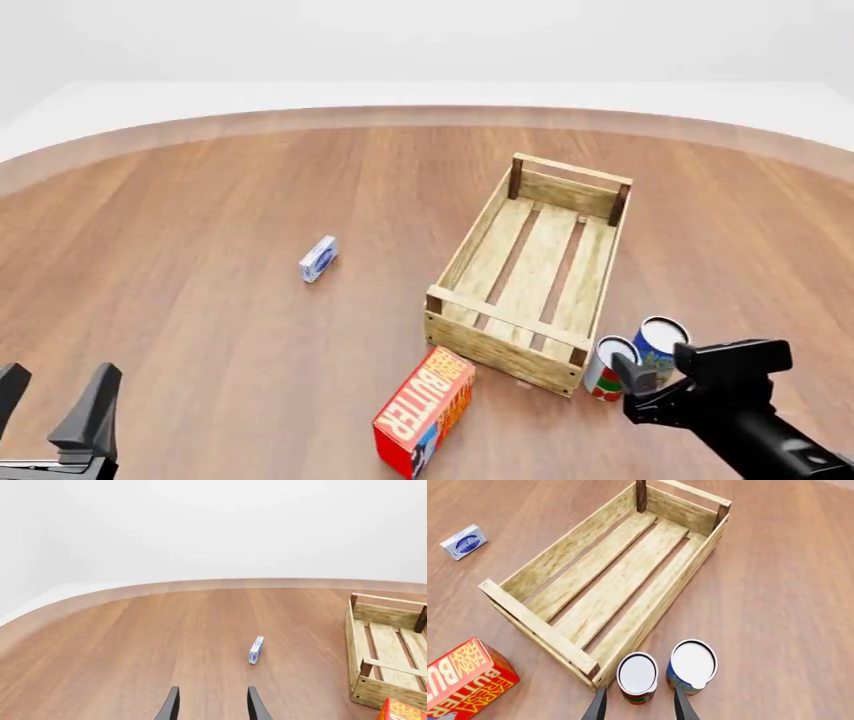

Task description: Pick up the tomato sauce, and put it in the wooden tray.

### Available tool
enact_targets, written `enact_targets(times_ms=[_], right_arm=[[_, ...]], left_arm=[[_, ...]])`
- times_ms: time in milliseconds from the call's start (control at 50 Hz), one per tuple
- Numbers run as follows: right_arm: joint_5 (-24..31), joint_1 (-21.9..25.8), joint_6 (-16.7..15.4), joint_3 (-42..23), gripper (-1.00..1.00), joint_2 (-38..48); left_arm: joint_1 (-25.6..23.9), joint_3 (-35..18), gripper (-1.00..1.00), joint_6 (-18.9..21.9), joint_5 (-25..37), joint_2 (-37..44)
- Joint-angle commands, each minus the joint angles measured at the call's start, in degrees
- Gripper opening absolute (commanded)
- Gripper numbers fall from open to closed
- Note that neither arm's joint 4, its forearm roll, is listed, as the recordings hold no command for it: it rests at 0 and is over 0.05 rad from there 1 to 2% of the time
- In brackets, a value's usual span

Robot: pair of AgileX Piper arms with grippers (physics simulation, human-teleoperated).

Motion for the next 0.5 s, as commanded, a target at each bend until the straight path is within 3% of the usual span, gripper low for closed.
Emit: enact_targets(times_ms=[20,500], right_arm=[[-2.75,0.26,0.32,0.07,1.00,3.13],[-9.11,0.27,1.04,1.29,1.00,9.13]], left_arm=[[0.00,0.00,1.00,0.00,0.00,0.00],[0.00,0.00,1.00,0.00,0.00,0.00]])
